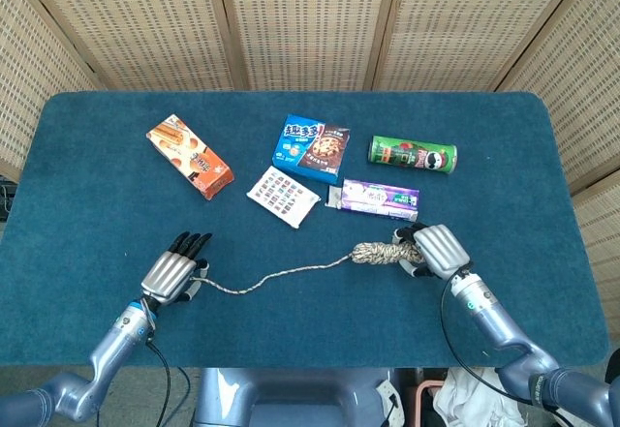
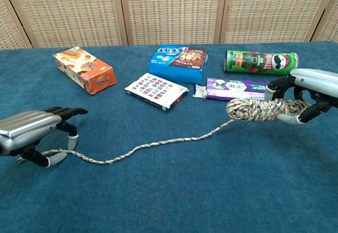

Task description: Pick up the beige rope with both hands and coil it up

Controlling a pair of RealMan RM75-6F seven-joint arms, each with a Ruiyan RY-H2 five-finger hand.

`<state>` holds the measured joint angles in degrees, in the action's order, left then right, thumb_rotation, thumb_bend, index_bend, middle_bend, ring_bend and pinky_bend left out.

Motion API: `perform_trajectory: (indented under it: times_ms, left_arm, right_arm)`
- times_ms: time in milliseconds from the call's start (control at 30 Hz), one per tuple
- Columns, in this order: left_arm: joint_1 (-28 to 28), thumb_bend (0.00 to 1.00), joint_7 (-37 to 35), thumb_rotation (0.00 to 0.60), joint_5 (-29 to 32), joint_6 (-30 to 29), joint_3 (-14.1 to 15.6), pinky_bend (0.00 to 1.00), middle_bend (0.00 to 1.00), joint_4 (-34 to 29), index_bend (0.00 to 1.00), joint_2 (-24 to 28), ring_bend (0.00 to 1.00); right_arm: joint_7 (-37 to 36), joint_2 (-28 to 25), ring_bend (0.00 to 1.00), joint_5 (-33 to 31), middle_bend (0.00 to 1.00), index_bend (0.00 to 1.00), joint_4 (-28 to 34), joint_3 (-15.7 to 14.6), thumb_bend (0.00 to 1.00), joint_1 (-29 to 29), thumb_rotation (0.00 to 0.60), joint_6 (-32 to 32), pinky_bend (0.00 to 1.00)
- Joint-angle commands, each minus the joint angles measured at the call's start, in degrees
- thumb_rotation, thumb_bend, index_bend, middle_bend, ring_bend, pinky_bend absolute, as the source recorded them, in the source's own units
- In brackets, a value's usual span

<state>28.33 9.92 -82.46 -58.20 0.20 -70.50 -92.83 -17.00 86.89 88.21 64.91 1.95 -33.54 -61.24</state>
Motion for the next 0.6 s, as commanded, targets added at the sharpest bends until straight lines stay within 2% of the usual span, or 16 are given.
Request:
perform_trajectory:
  times_ms: [33,600]
  left_arm:
    - [-0.1,0.44,0.3,0.6,0.3,-0.3,-0.2,0.0,0.0,0.0,0.61,-0.1,0.0]
    - [-0.1,0.46,-0.2,0.6,-0.2,-2.1,-0.7,0.0,0.0,-0.6,0.67,0.6,0.0]
  right_arm:
    - [-0.1,0.0,0.38,0.1,0.58,0.64,-0.1,0.0,0.57,0.0,0.6,-0.1,0.62]
    - [-0.5,-0.1,0.38,0.4,0.58,0.64,-0.3,0.0,0.57,0.1,0.6,-0.8,0.62]
